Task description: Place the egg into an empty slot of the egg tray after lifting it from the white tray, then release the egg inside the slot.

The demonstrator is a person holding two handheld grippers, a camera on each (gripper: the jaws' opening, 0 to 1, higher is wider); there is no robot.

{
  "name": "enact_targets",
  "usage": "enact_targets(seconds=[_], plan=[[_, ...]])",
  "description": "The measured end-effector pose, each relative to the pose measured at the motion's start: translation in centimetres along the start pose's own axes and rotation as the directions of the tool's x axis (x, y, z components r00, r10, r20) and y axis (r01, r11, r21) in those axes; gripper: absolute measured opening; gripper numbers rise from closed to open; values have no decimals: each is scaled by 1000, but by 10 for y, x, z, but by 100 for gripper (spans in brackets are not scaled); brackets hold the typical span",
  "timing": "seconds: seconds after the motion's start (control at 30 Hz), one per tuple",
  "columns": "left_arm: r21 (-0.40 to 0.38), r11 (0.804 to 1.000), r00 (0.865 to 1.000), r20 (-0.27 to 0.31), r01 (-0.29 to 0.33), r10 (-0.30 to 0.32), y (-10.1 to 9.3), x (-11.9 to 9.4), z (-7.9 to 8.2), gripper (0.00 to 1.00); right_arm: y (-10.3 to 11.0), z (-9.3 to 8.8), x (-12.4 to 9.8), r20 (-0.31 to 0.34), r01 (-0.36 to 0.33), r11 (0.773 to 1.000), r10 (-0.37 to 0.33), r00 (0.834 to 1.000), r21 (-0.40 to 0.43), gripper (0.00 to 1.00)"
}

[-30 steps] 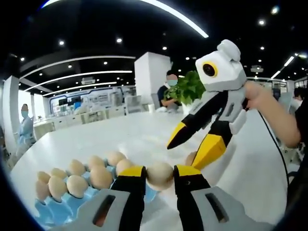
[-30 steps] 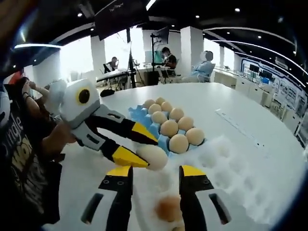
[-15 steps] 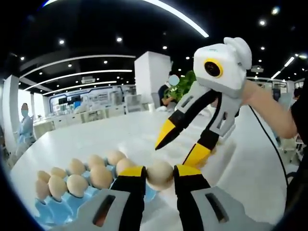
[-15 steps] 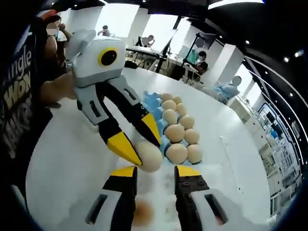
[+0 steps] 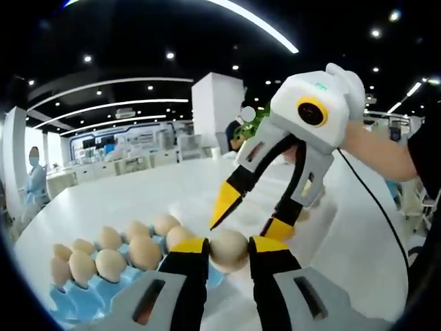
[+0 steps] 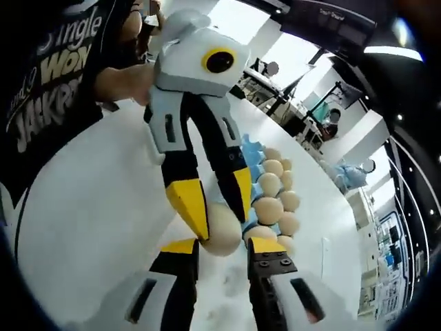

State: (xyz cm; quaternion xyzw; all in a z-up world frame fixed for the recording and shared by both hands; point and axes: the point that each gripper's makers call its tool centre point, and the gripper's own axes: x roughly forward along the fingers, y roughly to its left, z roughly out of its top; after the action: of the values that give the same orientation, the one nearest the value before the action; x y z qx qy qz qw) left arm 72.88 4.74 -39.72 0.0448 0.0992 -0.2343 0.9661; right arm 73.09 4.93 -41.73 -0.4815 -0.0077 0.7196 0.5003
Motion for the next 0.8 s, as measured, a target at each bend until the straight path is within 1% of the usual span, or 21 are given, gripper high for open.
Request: enact_targets(seconds=[0.1,0.17,0.23,0.3,0.33,0.4,0.6,0.63,0.73,0.8], plan=[[-1,1000,1000,-3,3,-3,1,-1,0,23,0,1,2,-1,-23,999,23,1000,-43,26],[-8,1000,1000,-4,4,-4,2,0,0,23,-1,1,2,2,-44,998,44,999,-44,27],[-9,1000,1000,-6,5,-5,2,0,-1,23,0,1,4,4,-64,996,65,998,-67,27],[-8,1000,1000,-5,6,-6,1,0,0,23,-1,0,4,-4,-83,991,83,997,-107,27],[-10,1000,1000,-6,7,-7,1,0,0,23,-1,0,5,-8,-88,990,88,996,-106,27],[-10,1000,1000,-7,7,-7,2,0,-1,23,1,1,6,-21,-102,986,100,995,-131,27],[-15,1000,1000,-8,10,-10,2,-1,-1,23,1,4,6,-13,-141,985,140,990,-95,27],[-14,1000,1000,-7,8,-8,2,0,0,23,2,4,7,-14,-152,986,151,988,-75,27],[-1,1000,1000,-10,6,-6,3,-1,0,23,3,5,7,-26,-166,984,164,986,-64,27],[-3,1000,1000,-22,10,-10,2,-1,-2,25,6,6,7,-30,-172,983,170,985,-67,27]])
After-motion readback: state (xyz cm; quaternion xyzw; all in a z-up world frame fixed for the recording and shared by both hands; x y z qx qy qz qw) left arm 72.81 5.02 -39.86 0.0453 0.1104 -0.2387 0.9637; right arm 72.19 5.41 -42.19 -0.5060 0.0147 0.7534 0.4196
